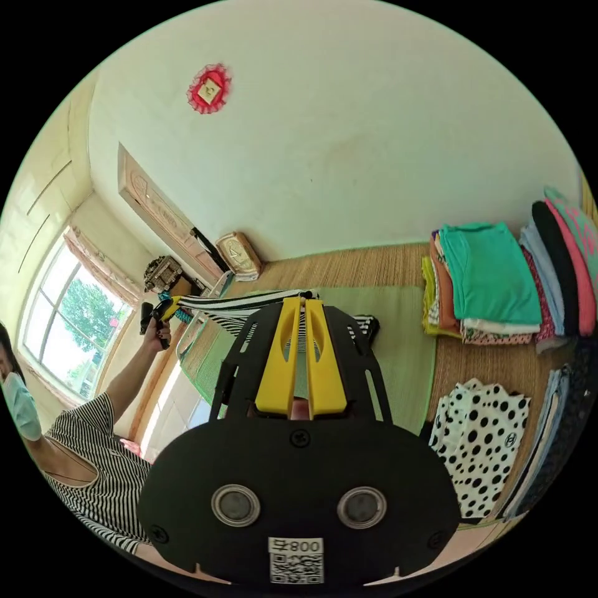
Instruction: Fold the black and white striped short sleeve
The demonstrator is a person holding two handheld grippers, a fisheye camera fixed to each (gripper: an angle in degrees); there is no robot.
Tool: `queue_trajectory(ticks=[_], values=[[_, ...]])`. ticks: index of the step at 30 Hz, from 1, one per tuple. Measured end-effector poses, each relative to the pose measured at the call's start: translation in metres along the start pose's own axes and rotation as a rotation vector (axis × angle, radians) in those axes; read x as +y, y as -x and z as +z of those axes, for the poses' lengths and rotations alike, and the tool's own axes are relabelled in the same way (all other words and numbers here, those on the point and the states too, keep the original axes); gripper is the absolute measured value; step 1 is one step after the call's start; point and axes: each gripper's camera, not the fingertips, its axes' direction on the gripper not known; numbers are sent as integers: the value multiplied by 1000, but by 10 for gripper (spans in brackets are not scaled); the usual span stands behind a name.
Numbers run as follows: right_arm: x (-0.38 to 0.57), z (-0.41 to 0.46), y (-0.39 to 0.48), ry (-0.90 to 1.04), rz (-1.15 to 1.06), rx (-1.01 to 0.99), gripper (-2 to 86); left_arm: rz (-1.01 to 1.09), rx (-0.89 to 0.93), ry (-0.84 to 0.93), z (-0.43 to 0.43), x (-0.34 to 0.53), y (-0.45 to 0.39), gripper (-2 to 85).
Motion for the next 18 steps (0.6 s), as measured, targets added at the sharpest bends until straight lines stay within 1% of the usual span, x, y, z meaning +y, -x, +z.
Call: queue_trajectory(ticks=[2, 4, 7, 9, 12, 14, 16, 18], values=[[-26, -37, 26, -65, -82, 16, 6, 98, -5, -27, -15, -21, -35, 27], [-30, -62, 41, -110, -128, 12, 6, 196, 3, -50, -36, -32, -72, 27], [-11, -91, 57, -141, -183, -4, 6, 280, 6, -46, -61, -20, -99, 28], [13, -99, 60, -128, -195, -3, 7, 313, 20, -24, -73, -1, -105, 27], [69, -101, 53, -89, -177, -32, 7, 305, 23, 40, -89, 47, -98, 27], [124, -89, 37, -18, -121, -57, 7, 273, 11, 97, -93, 83, -84, 27], [168, -73, 20, 46, -43, -28, 7, 182, -16, 184, -91, 135, -51, 27], [212, -48, -6, 138, 70, -67, 7, 64, -51, 251, -84, 174, -17, 27]])
